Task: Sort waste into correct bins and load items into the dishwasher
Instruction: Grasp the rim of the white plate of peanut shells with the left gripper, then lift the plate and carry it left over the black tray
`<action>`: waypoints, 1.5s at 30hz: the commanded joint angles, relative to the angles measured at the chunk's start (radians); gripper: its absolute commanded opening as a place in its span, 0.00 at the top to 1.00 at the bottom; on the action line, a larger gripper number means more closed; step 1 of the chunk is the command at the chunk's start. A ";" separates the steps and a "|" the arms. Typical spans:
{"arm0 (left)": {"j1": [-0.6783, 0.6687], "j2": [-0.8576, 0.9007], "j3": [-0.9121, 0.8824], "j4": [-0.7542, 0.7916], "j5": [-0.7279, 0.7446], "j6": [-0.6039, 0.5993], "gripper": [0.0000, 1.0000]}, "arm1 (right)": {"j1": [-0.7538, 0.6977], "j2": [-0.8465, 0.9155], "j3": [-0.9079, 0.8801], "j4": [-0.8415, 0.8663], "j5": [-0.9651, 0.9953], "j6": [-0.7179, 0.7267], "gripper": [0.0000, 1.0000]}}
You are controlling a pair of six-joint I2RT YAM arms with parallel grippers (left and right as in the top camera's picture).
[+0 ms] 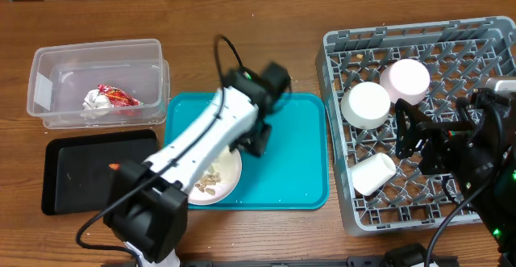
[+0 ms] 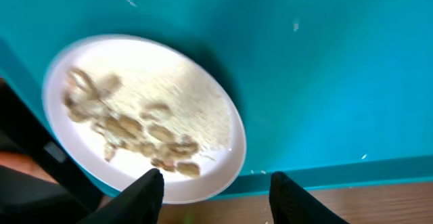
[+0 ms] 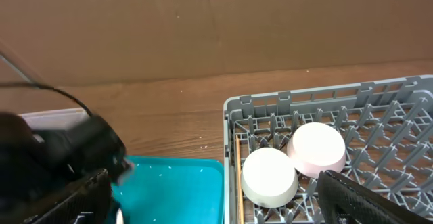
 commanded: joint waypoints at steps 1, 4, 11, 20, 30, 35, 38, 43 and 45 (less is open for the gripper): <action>-0.062 -0.007 -0.121 0.057 -0.042 -0.117 0.47 | 0.002 -0.003 0.006 0.005 0.005 0.003 0.00; -0.083 -0.007 -0.229 0.170 -0.043 -0.126 0.57 | 0.002 -0.003 0.006 0.005 0.005 0.003 0.00; -0.085 -0.006 -0.411 0.382 -0.076 -0.125 0.78 | 0.002 -0.003 0.006 0.005 0.005 0.003 0.00; -0.087 -0.006 -0.426 0.453 -0.097 -0.071 0.96 | 0.002 -0.003 0.006 0.005 0.005 0.003 0.00; -0.092 -0.016 -0.171 0.243 -0.181 -0.156 0.96 | 0.002 -0.003 0.006 0.005 0.005 0.003 0.00; -0.100 -0.051 -0.066 0.183 -0.187 -0.216 0.96 | 0.002 -0.003 0.006 0.005 0.005 0.003 0.00; -0.096 -0.085 -0.060 0.159 -0.188 -0.265 0.96 | 0.002 -0.003 0.006 0.005 0.005 0.003 0.00; -0.071 -0.186 -0.060 0.064 -0.229 -0.362 0.96 | 0.002 -0.003 0.006 0.005 0.005 0.003 0.00; -0.050 -0.235 -0.060 0.020 -0.230 -0.389 0.96 | 0.002 -0.003 0.006 0.005 0.005 0.003 0.00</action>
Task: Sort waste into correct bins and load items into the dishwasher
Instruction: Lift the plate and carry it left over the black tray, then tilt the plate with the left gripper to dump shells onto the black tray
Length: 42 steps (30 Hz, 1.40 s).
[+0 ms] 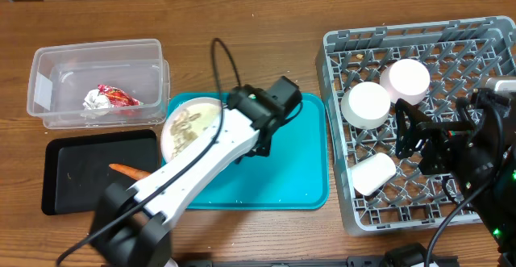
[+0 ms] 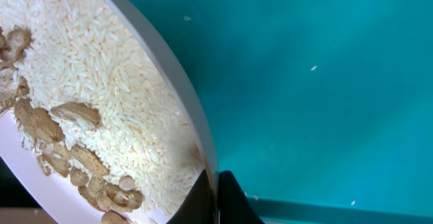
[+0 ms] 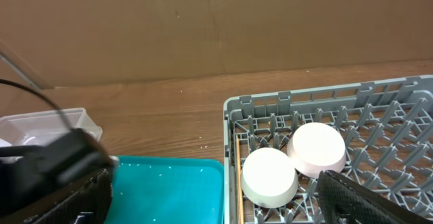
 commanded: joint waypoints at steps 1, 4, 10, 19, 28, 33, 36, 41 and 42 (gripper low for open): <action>0.042 -0.119 0.021 -0.056 -0.056 -0.101 0.96 | 0.002 -0.003 0.006 0.005 0.006 0.003 0.00; 0.117 -0.199 0.005 -0.109 -0.058 -0.113 0.96 | 0.002 -0.003 0.006 0.005 0.006 0.003 0.00; 0.342 -0.299 -0.110 -0.061 -0.056 -0.091 0.96 | 0.002 -0.003 0.006 0.005 0.006 0.003 0.00; 0.727 -0.349 -0.365 0.332 0.130 0.069 0.96 | 0.002 -0.003 0.006 0.005 0.006 0.003 0.00; 0.945 -0.351 -0.441 0.542 0.344 0.109 0.96 | 0.002 -0.003 0.006 0.005 0.006 0.003 0.00; 1.019 -0.394 -0.441 0.581 0.480 0.190 0.96 | 0.002 -0.003 0.006 0.005 0.006 0.003 0.00; 1.062 -0.451 -0.441 0.588 0.524 0.209 0.96 | 0.002 -0.003 0.006 0.005 0.006 0.003 0.00; 1.147 -0.553 -0.448 0.570 0.643 0.261 0.96 | 0.002 -0.003 0.006 0.005 0.006 0.003 0.00; 1.169 -0.574 -0.455 0.565 0.668 0.274 0.96 | 0.002 -0.003 0.006 0.005 0.006 0.003 0.00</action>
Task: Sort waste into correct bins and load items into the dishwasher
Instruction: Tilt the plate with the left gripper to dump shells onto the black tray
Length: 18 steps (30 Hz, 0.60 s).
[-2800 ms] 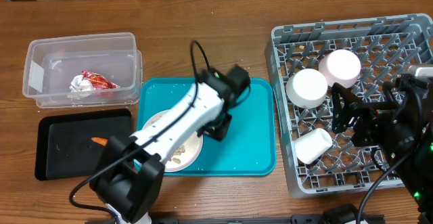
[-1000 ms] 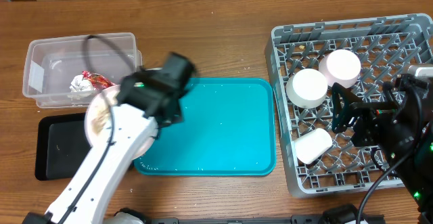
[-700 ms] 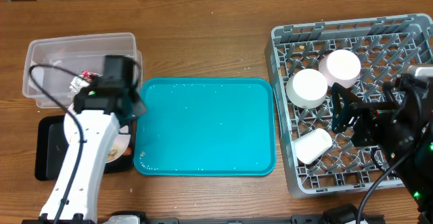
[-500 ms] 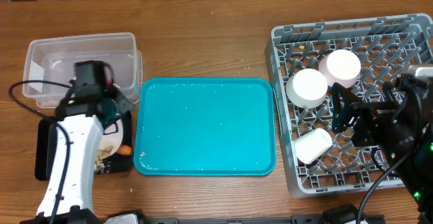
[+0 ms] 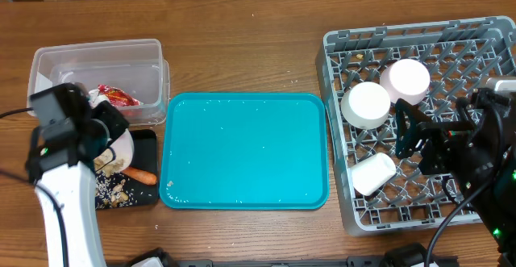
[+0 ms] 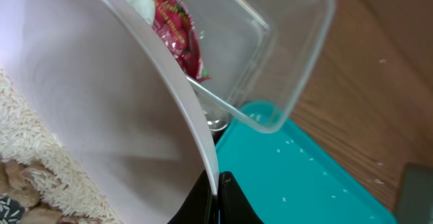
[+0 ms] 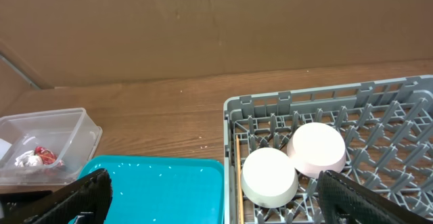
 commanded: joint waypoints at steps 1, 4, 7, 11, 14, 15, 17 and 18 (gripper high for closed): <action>0.073 -0.090 -0.028 -0.009 0.143 0.076 0.96 | 0.002 -0.003 0.006 0.005 0.006 0.003 0.00; 0.145 -0.134 -0.064 0.002 0.252 0.116 0.96 | 0.002 -0.003 0.006 0.005 0.006 0.003 0.00; 0.220 -0.164 -0.112 0.001 0.335 0.132 0.96 | 0.002 -0.003 0.006 0.005 0.006 0.003 0.00; 0.337 -0.177 -0.182 0.048 0.573 0.219 0.94 | 0.002 -0.003 0.006 0.005 0.006 0.003 0.00; 0.417 -0.177 -0.191 0.042 0.686 0.255 0.96 | 0.002 -0.003 0.006 0.005 0.006 0.003 0.00; 0.446 -0.177 -0.190 0.040 0.706 0.268 0.96 | 0.002 -0.003 0.006 0.005 0.006 0.003 0.00; 0.502 -0.178 -0.191 0.038 0.793 0.312 0.96 | 0.002 -0.003 0.006 0.005 0.006 0.003 0.00; 0.525 -0.179 -0.190 0.036 0.843 0.334 0.96 | 0.002 -0.003 0.006 0.005 0.006 0.003 0.00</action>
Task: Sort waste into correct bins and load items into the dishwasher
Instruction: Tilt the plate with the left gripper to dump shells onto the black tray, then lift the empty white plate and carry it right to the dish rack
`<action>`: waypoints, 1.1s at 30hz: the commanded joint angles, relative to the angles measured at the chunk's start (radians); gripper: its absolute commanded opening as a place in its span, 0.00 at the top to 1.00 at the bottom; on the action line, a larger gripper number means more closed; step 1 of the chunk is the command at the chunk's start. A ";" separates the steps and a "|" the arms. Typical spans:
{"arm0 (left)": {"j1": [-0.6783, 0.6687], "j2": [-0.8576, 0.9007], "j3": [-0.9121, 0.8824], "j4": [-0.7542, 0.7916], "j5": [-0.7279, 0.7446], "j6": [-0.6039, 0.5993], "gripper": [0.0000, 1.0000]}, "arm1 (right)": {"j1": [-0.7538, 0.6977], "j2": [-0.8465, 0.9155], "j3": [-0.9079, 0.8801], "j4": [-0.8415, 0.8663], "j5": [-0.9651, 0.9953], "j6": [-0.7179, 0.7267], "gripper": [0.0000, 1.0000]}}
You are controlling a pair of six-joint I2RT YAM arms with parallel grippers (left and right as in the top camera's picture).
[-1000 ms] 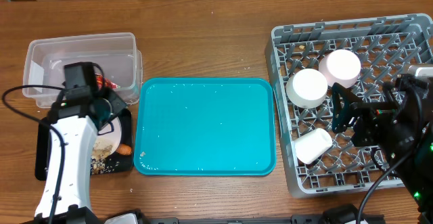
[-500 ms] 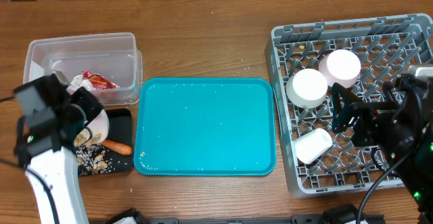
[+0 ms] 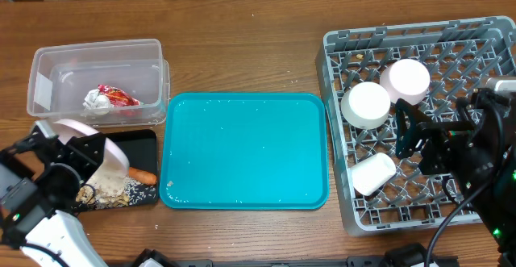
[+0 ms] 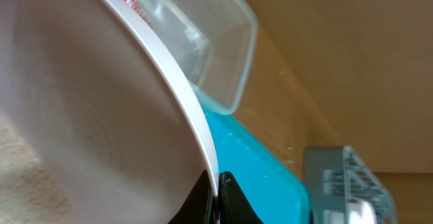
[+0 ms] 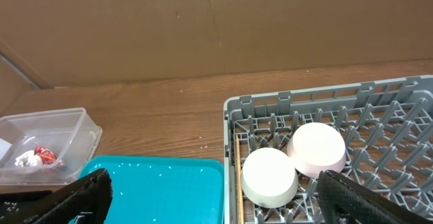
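Observation:
My left gripper [image 4: 216, 183] is shut on the rim of a white plate [image 4: 101, 116]. In the overhead view the plate [image 3: 111, 159] stands steeply tilted over the black tray [image 3: 153, 142] at the front left. Rice and nuts [image 3: 105, 193] lie on that tray beside a carrot piece [image 3: 143, 175]. A trace of rice still clings to the plate's lower part. My right gripper [image 5: 216, 204] is open and holds nothing, hovering over the grey dish rack [image 3: 419, 33].
A clear bin [image 3: 97, 47] behind the black tray holds a red-and-white wrapper [image 3: 109, 99]. The teal tray [image 3: 246, 150] in the middle carries only stray rice grains. In the rack sit a white bowl [image 3: 367, 104], a pink bowl [image 3: 405, 79] and a white cup [image 3: 374, 173].
The left arm has drawn back toward the front left edge and the plate is tilted more steeply. More rice lies on the black tray, and the plate is nearly bare. The right arm is unchanged.
My left gripper was open around the rim of the food-laden plate on the teal tray. Then it was shut on the rim with the plate raised at the tray's back left. Then the plate was tipped over the black tray, where its food now lies.

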 commanded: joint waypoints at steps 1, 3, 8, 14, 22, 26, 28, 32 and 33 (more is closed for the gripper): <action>0.098 -0.023 -0.002 -0.002 0.290 0.134 0.96 | 0.002 -0.003 0.006 0.005 0.006 0.003 0.00; 0.137 -0.023 -0.002 -0.014 0.348 0.160 0.96 | 0.002 -0.003 0.006 0.005 0.006 0.003 0.00; 0.190 -0.023 -0.002 -0.105 0.469 0.284 0.96 | 0.002 -0.003 0.006 0.005 0.006 0.003 0.00; 0.219 -0.023 -0.002 -0.240 0.451 0.418 0.96 | 0.002 -0.003 0.006 0.005 0.006 0.003 0.00; 0.221 -0.023 -0.002 -0.259 0.464 0.421 0.96 | 0.002 -0.003 0.006 0.005 0.006 0.003 0.00; 0.207 -0.023 -0.002 -0.279 0.557 0.421 0.96 | 0.002 -0.003 0.006 0.005 0.006 0.003 0.00; 0.172 -0.023 0.000 -0.272 0.631 0.420 0.96 | 0.002 -0.003 0.006 0.005 0.006 0.003 0.00; 0.037 -0.023 0.000 -0.150 0.674 0.296 0.96 | 0.002 -0.003 0.006 0.005 0.006 0.003 0.00; -0.008 -0.023 0.000 -0.089 0.679 0.244 0.96 | 0.002 -0.003 0.006 0.005 0.006 0.003 0.00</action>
